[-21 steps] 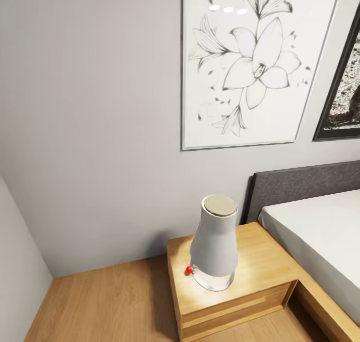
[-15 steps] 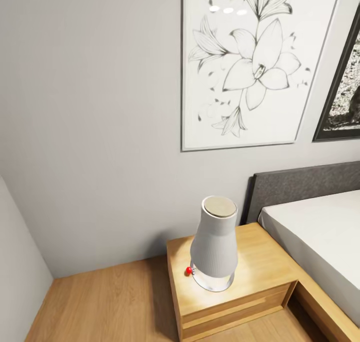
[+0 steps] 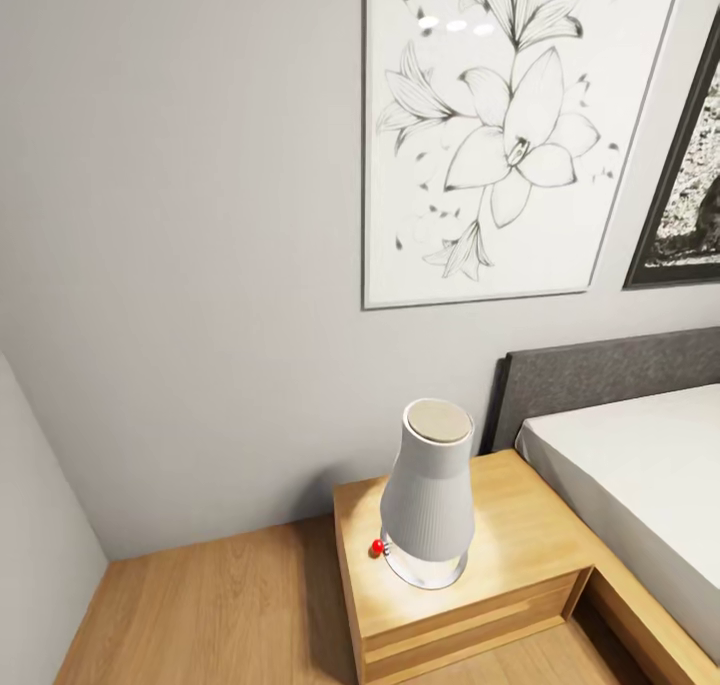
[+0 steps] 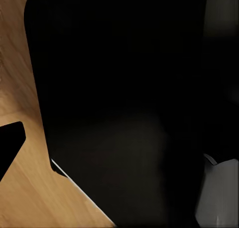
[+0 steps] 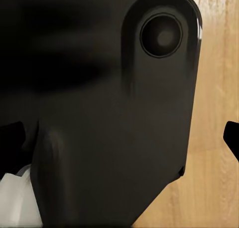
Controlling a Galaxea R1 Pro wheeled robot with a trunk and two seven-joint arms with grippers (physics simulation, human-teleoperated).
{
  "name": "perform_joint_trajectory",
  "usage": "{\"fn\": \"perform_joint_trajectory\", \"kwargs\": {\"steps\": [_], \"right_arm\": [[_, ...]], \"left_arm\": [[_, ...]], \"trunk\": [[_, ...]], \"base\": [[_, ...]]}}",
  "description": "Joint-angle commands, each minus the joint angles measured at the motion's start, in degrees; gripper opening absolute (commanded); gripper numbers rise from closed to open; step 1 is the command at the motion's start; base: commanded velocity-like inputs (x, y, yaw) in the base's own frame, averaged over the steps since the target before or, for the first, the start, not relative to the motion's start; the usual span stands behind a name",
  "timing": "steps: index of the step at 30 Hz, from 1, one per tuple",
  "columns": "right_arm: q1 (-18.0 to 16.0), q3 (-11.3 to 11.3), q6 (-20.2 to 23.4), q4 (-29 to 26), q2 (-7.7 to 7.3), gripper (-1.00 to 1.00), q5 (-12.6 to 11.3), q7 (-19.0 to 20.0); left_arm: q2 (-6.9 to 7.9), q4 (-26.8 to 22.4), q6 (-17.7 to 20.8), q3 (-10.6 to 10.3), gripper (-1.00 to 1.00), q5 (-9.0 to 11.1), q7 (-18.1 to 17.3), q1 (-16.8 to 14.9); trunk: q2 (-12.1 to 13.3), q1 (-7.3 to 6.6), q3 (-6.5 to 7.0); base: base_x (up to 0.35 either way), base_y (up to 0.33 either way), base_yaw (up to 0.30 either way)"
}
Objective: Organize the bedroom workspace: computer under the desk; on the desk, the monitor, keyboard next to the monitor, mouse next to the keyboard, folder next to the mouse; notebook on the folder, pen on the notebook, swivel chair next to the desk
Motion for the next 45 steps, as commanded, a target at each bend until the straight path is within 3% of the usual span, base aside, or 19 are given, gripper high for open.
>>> {"fn": "perform_joint_trajectory", "kwargs": {"steps": [1, 24, 35, 45], "right_arm": [[0.00, -0.03, -0.10, 0.00, -0.02, 1.00, 0.01, -0.04], [0.01, -0.05, -0.34, -0.18, -1.05, 1.00, 0.10, -0.18], [0.02, -0.05, -6.14, -0.10, -1.12, 1.00, 0.09, -0.26], [0.00, -0.05, -7.79, -0.09, -1.11, 1.00, 0.10, -0.27]], "left_arm": [[0.00, -0.10, 0.18, -0.03, 1.00, -0.12, 0.04, 0.01], [0.00, -0.24, 0.18, 0.03, 1.00, -0.11, 0.13, 0.01], [0.00, -0.52, 0.12, 0.10, 1.00, -0.03, 0.13, 0.01], [0.03, -1.92, 0.05, 0.25, 1.00, 0.20, 0.17, 0.01]], "trunk": [[0.39, -0.23, 0.13], [9.61, -5.28, 4.26], [14.02, -7.70, 6.24], [18.03, -9.89, 8.03]], "base": [[0.000, 0.000, 0.000], [0.000, 0.000, 0.000], [0.000, 0.000, 0.000], [0.000, 0.000, 0.000]]}}
